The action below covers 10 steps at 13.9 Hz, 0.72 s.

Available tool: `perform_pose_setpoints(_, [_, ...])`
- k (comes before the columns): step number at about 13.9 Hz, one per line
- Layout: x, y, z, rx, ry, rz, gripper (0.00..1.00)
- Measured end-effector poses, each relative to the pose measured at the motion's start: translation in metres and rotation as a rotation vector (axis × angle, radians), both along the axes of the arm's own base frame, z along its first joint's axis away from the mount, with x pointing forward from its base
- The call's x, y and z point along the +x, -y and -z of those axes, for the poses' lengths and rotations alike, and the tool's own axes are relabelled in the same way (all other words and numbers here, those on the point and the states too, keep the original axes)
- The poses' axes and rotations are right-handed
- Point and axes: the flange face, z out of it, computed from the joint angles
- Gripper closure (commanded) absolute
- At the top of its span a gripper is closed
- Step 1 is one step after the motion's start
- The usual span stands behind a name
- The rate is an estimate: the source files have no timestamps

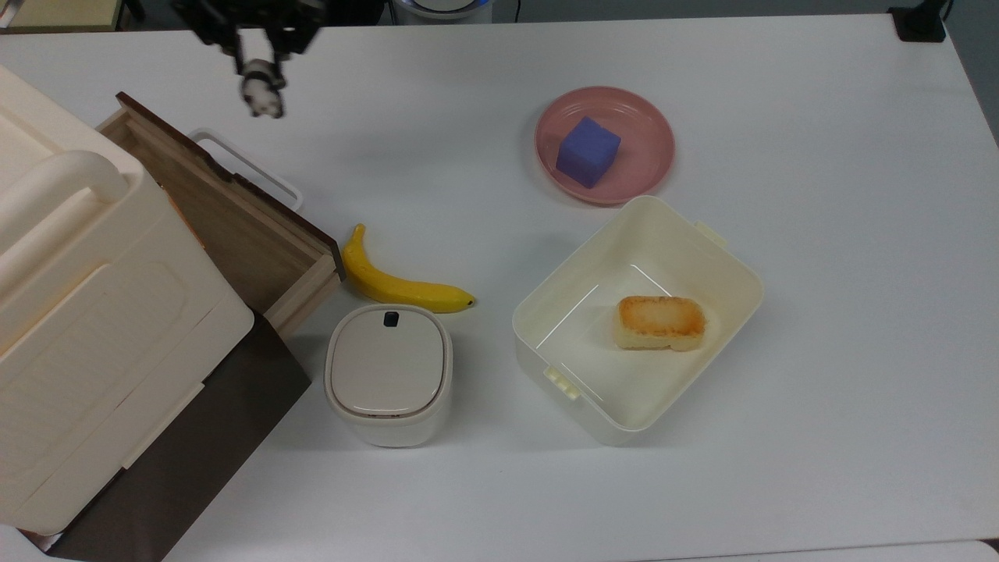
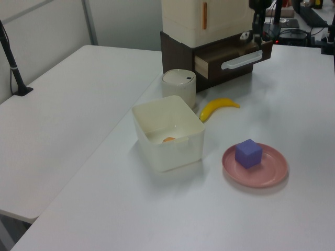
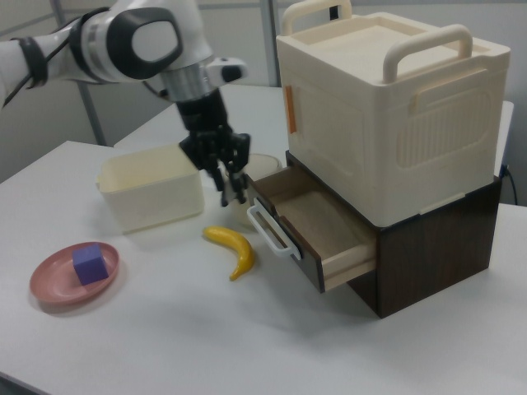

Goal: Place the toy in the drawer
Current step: 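Lift the panda toy and carry it over the open drawer, then lower the panda toy into the drawer and open the gripper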

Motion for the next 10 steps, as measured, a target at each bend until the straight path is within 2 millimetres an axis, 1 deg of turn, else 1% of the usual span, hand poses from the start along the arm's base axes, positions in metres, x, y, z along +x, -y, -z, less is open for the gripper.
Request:
perform_pose_setpoints(1, [0.000, 0.015, -0.005, 0.011, 0.031, 0.028, 1.00])
perform_pose_setpoints(3, [0.002, 0.040, -0.006, 0.018, 0.077, 0.069, 1.00])
perform_pose_setpoints(6, [0.012, 0.065, 0.001, 0.015, 0.130, 0.114, 1.00])
perform_pose_setpoints(8, [0.023, 0.075, 0.013, 0.000, 0.161, 0.140, 1.00])
perform_pose_setpoints(10, [0.036, 0.082, 0.031, -0.012, 0.181, 0.185, 1.00])
